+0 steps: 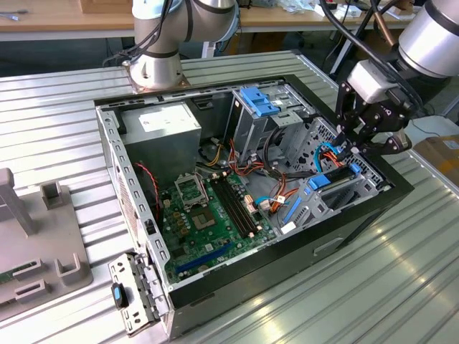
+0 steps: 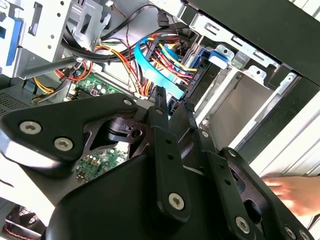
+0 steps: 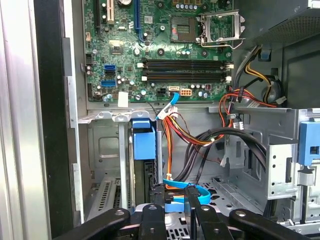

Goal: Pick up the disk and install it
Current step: 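Insert the second disk wire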

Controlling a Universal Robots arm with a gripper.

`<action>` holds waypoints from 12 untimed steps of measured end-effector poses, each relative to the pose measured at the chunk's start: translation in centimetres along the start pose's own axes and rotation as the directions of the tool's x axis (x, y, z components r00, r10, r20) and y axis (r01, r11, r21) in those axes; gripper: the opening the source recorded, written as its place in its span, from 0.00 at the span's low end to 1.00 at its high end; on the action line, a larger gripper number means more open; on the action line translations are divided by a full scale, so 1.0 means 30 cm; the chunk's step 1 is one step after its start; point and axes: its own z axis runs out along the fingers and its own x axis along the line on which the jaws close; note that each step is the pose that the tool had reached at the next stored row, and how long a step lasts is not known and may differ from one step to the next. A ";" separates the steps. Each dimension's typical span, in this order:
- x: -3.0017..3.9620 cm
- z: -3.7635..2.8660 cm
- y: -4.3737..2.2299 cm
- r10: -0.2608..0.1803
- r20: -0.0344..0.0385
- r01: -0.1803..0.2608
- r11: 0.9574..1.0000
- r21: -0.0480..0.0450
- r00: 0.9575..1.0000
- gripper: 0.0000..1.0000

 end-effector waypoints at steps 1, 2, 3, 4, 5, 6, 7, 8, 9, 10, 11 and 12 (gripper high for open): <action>0.000 0.000 0.000 0.000 0.000 0.000 1.000 0.000 1.000 0.30; 0.000 0.000 0.000 0.000 0.000 0.000 1.000 0.000 1.000 0.30; -0.001 0.000 0.000 0.000 0.000 0.000 1.000 0.000 1.000 0.30; -0.001 0.000 0.000 0.000 0.000 0.000 1.000 0.000 1.000 0.30; -0.001 0.000 -0.006 0.000 0.000 0.000 1.000 0.000 1.000 0.30; -0.001 0.001 -0.016 0.000 0.000 0.000 1.000 0.000 1.000 0.30; -0.002 0.002 -0.028 0.000 0.000 0.000 1.000 -0.001 1.000 0.30; -0.002 0.002 -0.038 0.000 0.000 0.000 1.000 -0.001 1.000 0.30; -0.002 0.003 -0.042 0.000 0.000 0.000 1.000 -0.002 1.000 0.30; -0.002 0.003 -0.043 0.000 0.000 0.000 1.000 -0.002 1.000 0.30; 0.001 0.003 -0.043 0.000 0.000 0.000 1.000 -0.002 1.000 0.30; 0.008 0.001 -0.042 0.000 0.000 0.000 1.000 -0.002 1.000 0.30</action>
